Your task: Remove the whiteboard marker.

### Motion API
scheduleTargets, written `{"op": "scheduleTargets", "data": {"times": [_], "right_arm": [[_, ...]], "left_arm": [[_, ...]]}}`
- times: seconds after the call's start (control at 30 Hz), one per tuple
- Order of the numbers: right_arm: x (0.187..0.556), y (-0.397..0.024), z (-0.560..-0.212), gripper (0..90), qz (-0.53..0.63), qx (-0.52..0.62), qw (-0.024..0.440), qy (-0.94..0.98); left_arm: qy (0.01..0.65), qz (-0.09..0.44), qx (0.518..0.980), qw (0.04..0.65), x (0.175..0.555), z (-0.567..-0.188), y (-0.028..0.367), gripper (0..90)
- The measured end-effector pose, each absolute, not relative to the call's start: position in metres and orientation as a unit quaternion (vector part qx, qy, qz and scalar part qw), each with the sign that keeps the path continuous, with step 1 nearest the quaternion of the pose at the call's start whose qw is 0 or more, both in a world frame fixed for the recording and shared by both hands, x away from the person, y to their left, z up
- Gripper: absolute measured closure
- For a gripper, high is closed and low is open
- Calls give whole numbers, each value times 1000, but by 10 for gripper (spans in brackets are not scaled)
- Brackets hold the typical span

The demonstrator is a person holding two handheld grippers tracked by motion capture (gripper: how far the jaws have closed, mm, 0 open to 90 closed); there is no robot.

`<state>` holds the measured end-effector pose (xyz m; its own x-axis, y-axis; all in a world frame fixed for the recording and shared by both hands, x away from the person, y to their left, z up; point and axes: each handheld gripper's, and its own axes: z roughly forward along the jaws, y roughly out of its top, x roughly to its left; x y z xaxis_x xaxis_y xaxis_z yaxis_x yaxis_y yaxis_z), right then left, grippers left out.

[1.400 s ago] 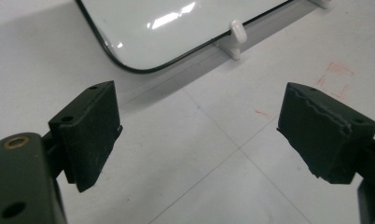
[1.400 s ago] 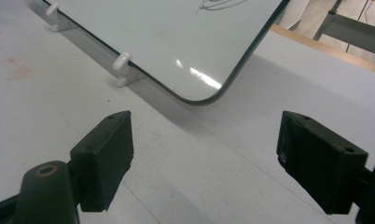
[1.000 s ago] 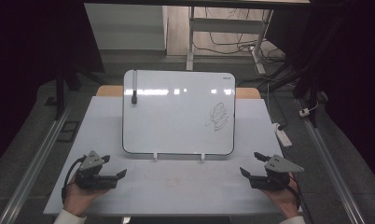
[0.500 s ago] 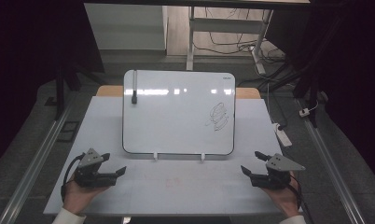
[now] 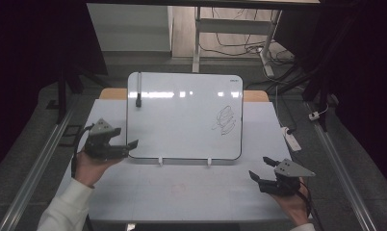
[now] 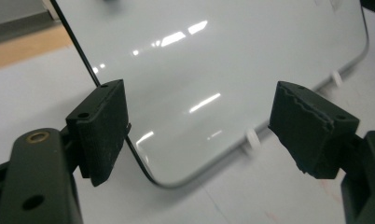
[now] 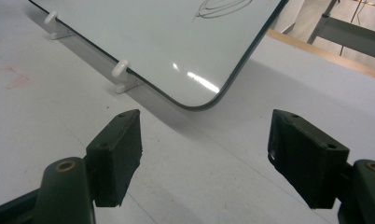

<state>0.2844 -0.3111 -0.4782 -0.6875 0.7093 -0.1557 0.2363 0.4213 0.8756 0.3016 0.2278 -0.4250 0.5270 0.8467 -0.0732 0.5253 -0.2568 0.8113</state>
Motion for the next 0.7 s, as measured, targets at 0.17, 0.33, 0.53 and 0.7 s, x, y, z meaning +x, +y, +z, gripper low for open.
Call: {"op": "scheduleTargets", "data": {"times": [0.17, 0.33, 0.53, 0.7], "right_arm": [[284, -313, -481, 257, 447, 303, 261, 800], [283, -313, -482, 260, 444, 305, 261, 801], [284, -313, -482, 264, 444, 308, 262, 800], [285, -313, -483, 266, 443, 309, 261, 800]], "left_arm": [[462, 210, 754, 417, 333, -402, 230, 221], [475, 223, 742, 418, 362, -383, 231, 247], [487, 231, 736, 410, 399, -364, 228, 279], [501, 236, 730, 401, 425, -357, 224, 314]]}}
